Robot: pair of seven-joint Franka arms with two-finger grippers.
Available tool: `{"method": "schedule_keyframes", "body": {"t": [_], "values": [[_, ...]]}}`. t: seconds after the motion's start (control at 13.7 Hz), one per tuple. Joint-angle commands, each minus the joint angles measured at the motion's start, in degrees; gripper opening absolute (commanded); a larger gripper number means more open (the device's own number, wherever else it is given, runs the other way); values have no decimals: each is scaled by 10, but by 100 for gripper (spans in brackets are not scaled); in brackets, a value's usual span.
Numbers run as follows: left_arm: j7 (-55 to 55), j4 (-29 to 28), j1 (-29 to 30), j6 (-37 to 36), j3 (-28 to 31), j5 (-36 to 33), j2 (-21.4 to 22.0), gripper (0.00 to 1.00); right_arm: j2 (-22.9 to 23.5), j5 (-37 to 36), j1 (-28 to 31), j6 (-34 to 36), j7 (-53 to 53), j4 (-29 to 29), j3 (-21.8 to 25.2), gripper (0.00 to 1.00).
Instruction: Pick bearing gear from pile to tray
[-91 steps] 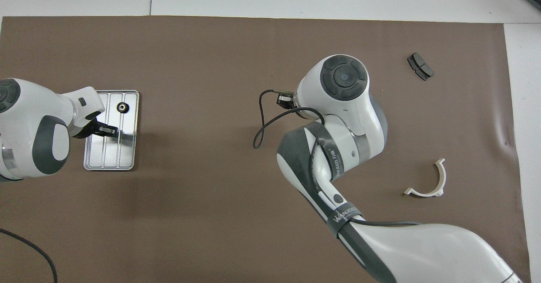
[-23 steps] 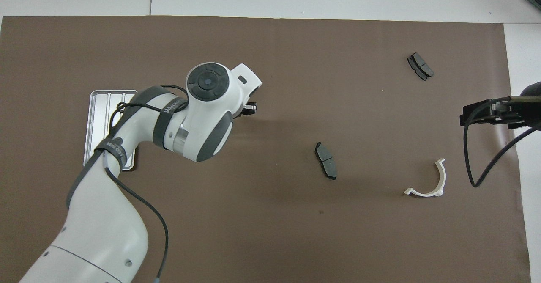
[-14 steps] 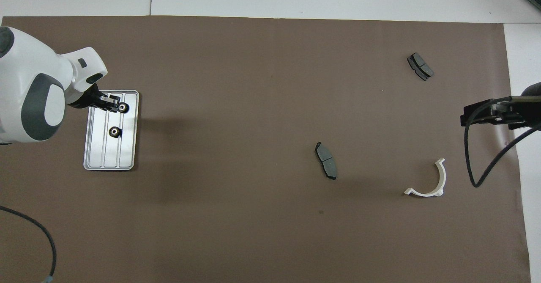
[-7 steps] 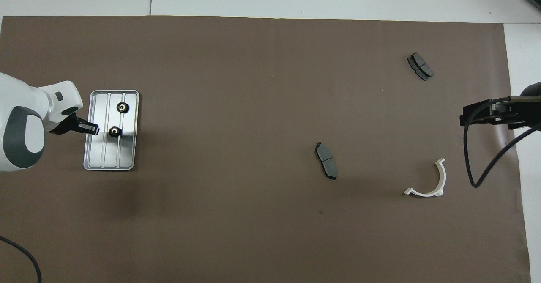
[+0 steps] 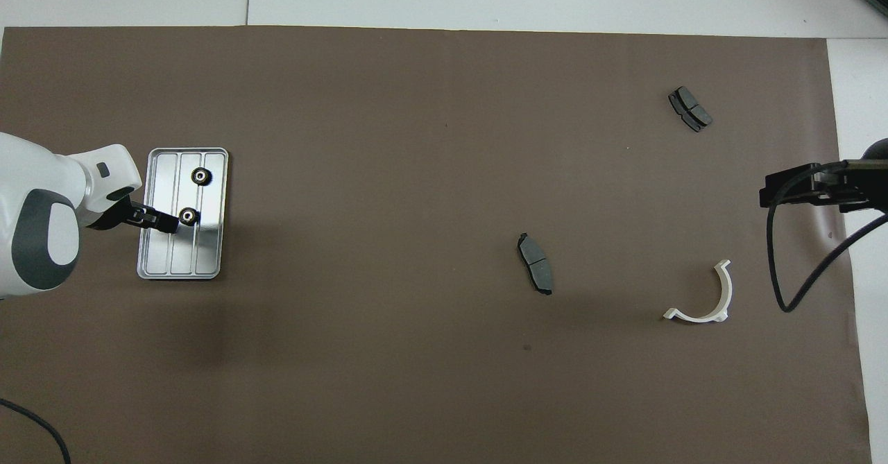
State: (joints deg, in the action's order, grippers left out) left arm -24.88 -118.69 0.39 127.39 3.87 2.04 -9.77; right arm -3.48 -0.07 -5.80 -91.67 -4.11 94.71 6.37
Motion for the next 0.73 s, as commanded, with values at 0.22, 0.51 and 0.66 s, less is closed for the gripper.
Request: {"method": "schedule_keyframes", "body": {"t": [0.22,0.51,0.66], "values": [[24,154,-8,-171,-7,-4,21,85,-19,3,3,9,4,12,-4,100],[58,273,-10,-312,-18,-4,31,85,-19,3,3,9,3,12,-4,100],[72,331,-14,-388,-18,-5,35,86,-19,3,1,9,3,12,-4,100]]}}
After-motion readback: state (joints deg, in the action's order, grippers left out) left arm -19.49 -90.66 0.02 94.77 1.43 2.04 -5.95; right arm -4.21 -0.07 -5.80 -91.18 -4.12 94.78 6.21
